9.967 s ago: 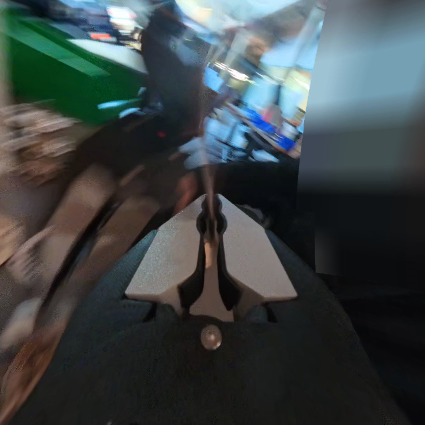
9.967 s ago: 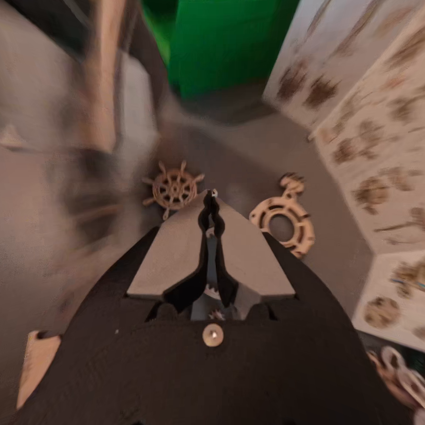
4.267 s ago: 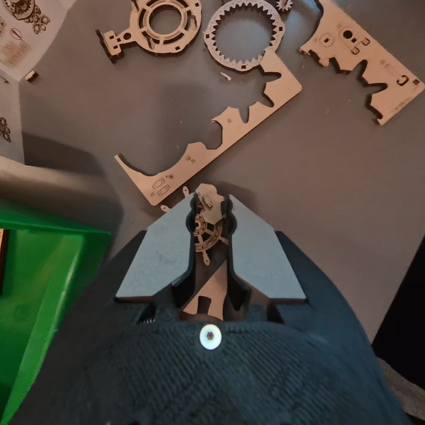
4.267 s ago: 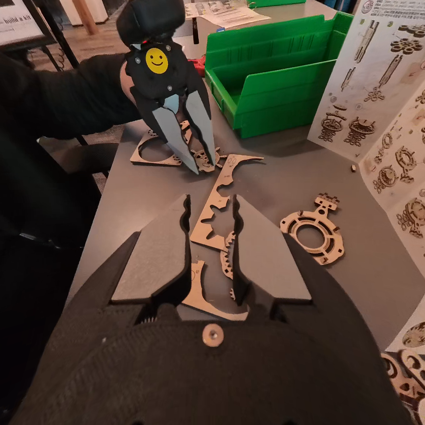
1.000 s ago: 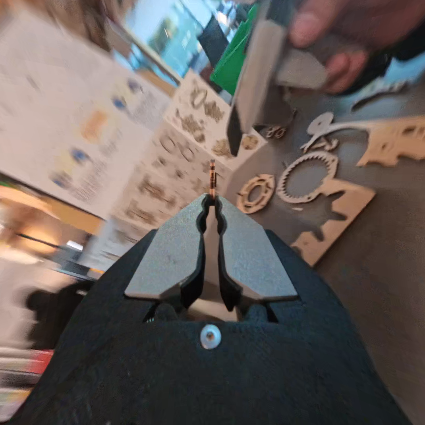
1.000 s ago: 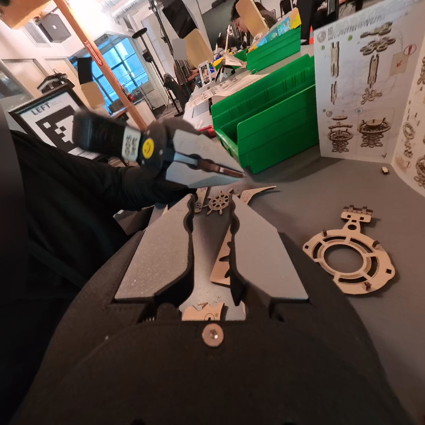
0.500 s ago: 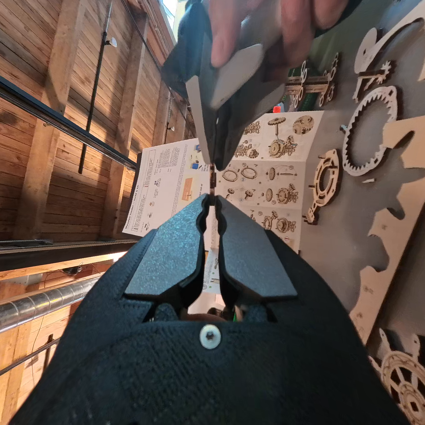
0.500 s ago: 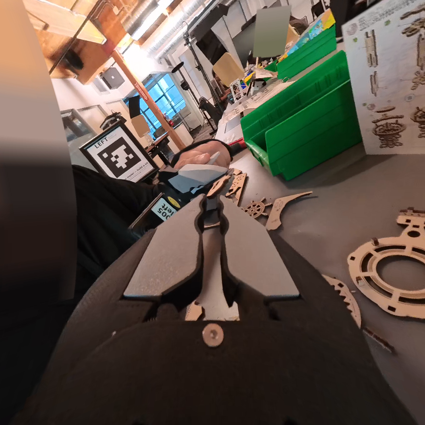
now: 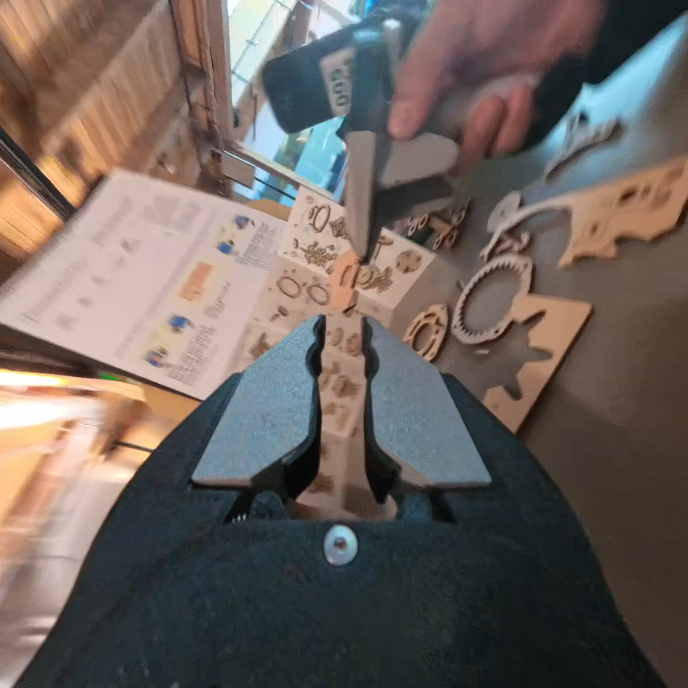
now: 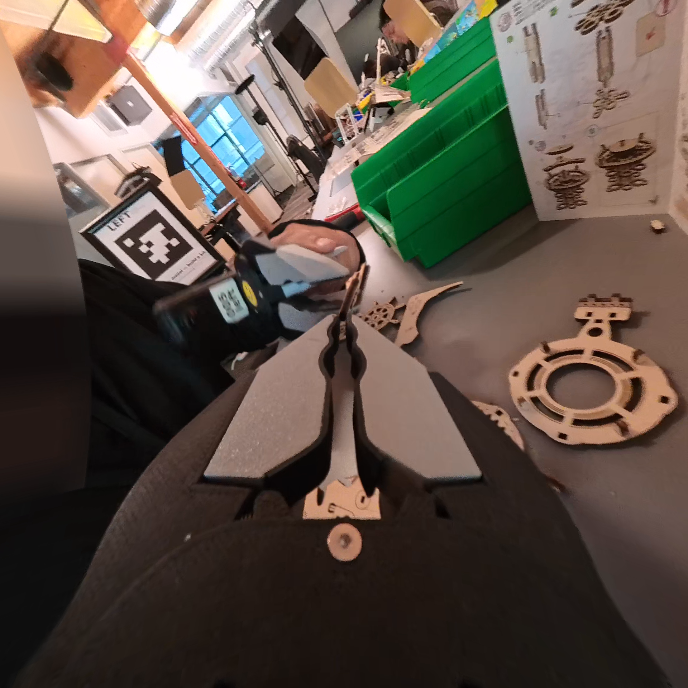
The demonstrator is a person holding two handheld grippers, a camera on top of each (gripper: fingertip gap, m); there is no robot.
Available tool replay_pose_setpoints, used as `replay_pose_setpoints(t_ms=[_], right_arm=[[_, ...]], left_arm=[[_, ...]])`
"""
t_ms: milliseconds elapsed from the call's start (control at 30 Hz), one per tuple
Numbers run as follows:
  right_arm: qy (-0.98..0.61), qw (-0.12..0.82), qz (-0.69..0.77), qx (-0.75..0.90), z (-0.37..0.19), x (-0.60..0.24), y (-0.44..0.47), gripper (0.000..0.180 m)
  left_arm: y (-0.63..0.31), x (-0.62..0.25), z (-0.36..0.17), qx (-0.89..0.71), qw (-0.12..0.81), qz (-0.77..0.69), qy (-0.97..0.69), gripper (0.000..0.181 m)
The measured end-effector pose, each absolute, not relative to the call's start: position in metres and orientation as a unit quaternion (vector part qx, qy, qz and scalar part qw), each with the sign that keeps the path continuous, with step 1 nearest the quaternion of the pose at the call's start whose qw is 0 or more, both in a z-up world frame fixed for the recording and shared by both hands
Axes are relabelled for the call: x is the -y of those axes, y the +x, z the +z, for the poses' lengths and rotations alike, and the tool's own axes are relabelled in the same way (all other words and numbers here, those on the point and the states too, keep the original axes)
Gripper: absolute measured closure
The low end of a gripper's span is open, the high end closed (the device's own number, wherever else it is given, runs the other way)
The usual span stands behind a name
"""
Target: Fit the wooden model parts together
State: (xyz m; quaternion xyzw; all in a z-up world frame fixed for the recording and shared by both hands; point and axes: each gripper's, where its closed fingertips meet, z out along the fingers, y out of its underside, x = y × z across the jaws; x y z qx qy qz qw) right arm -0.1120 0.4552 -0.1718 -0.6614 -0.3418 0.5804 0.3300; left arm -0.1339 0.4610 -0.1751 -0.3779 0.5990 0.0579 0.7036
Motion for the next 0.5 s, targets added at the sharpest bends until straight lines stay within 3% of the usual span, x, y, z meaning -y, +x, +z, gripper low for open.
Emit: replay_pose_setpoints(t_ms=[67,133,200,333,500], right_arm=[[-0.663,0.332,0.575,0.346,-0.173,-0.456,-0.109,0.18],[-0.657,0.33,0.576,0.357,-0.172,-0.453,-0.109,0.18],[-0.65,0.327,0.577,0.372,-0.172,-0.449,-0.112,0.18],[-0.641,0.317,0.573,0.401,-0.176,-0.439,-0.121,0.18],[-0.636,0.312,0.568,0.42,-0.18,-0.433,-0.127,0.18]], left_arm=[[-0.137,-0.465,-0.18,-0.58,0.662,-0.078,-0.469,0.166],[-0.136,-0.463,-0.186,-0.552,0.588,-0.22,-0.549,0.149],[-0.133,-0.456,-0.183,-0.517,0.523,-0.337,-0.588,0.147],[-0.134,-0.448,-0.179,-0.465,0.428,-0.468,-0.618,0.159],[-0.133,-0.439,-0.177,-0.448,0.383,-0.524,-0.615,0.177]])
